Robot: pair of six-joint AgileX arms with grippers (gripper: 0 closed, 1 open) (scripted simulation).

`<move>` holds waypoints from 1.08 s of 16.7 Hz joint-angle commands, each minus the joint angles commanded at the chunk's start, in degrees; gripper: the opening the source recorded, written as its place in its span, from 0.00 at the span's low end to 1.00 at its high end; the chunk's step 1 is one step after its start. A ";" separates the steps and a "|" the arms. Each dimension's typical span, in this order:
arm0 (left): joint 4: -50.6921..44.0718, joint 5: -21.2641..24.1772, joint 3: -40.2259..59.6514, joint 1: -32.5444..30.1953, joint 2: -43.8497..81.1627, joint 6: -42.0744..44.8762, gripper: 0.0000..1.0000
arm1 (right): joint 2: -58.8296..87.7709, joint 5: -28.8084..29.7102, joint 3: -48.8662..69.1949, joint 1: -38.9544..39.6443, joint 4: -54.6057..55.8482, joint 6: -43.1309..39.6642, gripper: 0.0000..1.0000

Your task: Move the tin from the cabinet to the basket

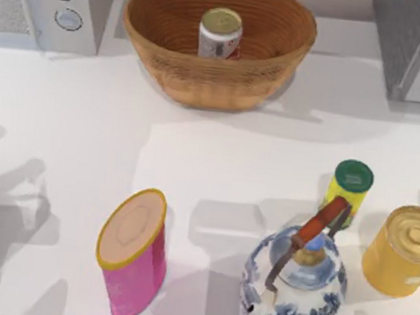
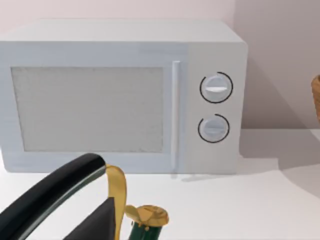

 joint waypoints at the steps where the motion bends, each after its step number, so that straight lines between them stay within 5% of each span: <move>1: 0.00 0.00 0.00 0.00 0.00 0.00 1.00 | -2.27 -1.01 -2.15 -0.96 -0.70 -0.03 1.00; 11: 0.00 0.00 0.00 0.00 0.00 0.00 1.00 | -3.28 -4.04 -4.40 -3.85 0.24 0.02 1.00; 18: 0.00 0.00 0.00 0.00 0.00 0.00 1.00 | 21.80 -21.43 1.78 -21.63 20.88 0.62 1.00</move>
